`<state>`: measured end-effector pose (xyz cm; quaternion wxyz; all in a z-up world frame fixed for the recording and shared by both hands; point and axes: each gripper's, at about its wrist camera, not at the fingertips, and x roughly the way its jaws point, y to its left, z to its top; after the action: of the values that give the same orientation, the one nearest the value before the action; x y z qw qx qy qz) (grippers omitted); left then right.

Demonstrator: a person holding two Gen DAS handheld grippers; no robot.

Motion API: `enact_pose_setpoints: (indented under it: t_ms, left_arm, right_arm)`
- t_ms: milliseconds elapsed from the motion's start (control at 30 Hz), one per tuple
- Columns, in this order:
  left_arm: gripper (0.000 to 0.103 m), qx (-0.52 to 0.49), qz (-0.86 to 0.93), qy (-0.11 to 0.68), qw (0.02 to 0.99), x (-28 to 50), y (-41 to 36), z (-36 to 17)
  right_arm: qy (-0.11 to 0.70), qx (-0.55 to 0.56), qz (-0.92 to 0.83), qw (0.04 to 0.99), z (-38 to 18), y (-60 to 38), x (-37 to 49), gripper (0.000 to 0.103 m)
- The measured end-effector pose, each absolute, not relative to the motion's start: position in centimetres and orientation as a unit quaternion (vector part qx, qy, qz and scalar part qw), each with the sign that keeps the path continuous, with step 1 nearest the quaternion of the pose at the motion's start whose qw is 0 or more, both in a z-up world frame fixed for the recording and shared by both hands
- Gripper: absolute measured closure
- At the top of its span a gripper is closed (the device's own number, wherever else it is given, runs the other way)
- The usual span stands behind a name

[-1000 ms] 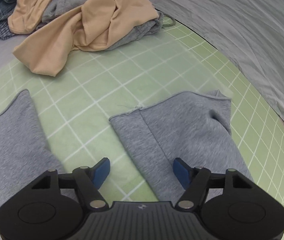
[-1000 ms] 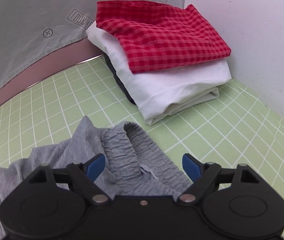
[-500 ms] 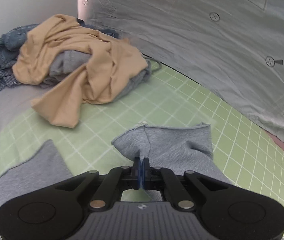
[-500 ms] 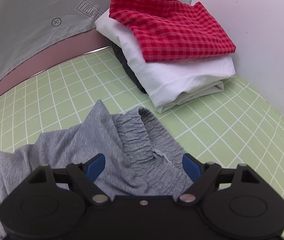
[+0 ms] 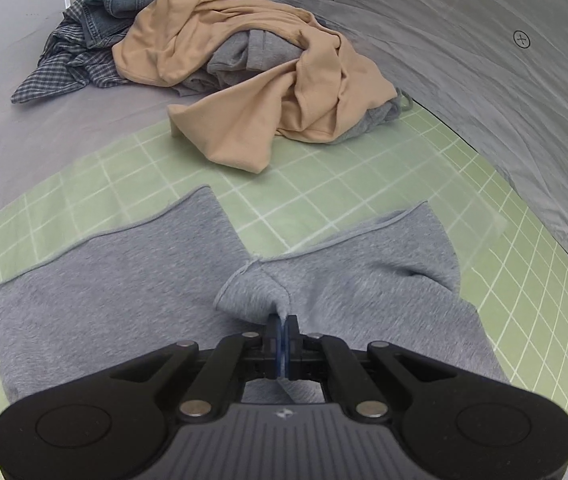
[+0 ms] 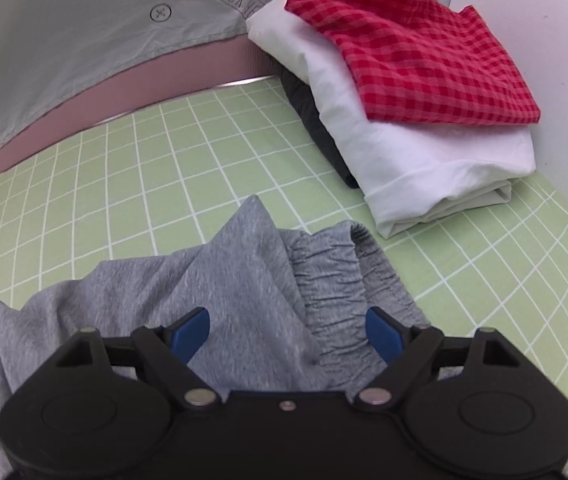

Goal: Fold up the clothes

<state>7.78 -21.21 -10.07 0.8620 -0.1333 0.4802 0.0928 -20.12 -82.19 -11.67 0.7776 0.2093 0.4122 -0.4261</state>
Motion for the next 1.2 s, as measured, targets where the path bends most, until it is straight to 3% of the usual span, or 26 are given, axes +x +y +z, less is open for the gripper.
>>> enact_pose_setpoints:
  t_ms: [67, 100, 167, 300, 500, 600, 967, 1000, 1067, 1100, 1200]
  left_arm:
    - [0.102, -0.138, 0.081, 0.479, 0.863, 9.4, -22.7, -10.0]
    - [0.102, -0.139, 0.072, 0.478, 0.864, 10.4, -23.6, -10.0]
    - [0.102, -0.131, 0.048, 0.470, 0.872, 12.8, -26.3, -9.4]
    - [0.102, -0.125, -0.004, 0.421, 0.898, 16.9, -31.4, -5.2]
    - [0.102, -0.172, -0.058, 0.297, 0.937, 18.0, -32.2, 4.2]
    - [0.102, -0.182, -0.034, 0.273, 0.944, 16.6, -29.7, 4.8]
    - [0.100, -0.165, 0.104, 0.473, 0.859, 13.4, -21.9, -11.0]
    - [0.099, -0.163, 0.105, 0.477, 0.857, 12.9, -21.6, -11.4]
    - [0.089, -0.151, 0.098, 0.476, 0.861, 12.4, -21.5, -11.2]
    - [0.079, -0.143, 0.094, 0.475, 0.863, 12.3, -21.5, -11.0]
    - [0.064, -0.115, 0.087, 0.465, 0.873, 12.6, -21.9, -10.1]
  right_arm:
    - [0.420, 0.216, -0.424, 0.773, -12.3, -83.0, -19.7, 0.052]
    - [0.423, 0.218, -0.423, 0.771, -12.5, -83.4, -19.5, 0.073]
    - [0.411, 0.201, -0.431, 0.777, -11.7, -83.9, -19.5, 0.084]
    - [0.387, 0.170, -0.448, 0.788, -10.1, -84.9, -19.6, 0.091]
    - [0.317, 0.176, -0.502, 0.785, -6.0, -87.3, -22.7, 0.092]
    - [0.301, 0.182, -0.515, 0.781, -5.1, -87.1, -24.4, 0.092]
    - [0.360, 0.175, -0.483, 0.779, -8.2, -84.5, -24.7, 0.090]
    - [0.361, 0.177, -0.481, 0.779, -8.1, -84.4, -24.6, 0.085]
    - [0.357, 0.175, -0.481, 0.781, -7.8, -84.2, -24.5, 0.067]
    - [0.354, 0.173, -0.482, 0.782, -7.5, -84.1, -24.5, 0.057]
    - [0.346, 0.165, -0.484, 0.787, -6.7, -83.5, -24.1, 0.046]
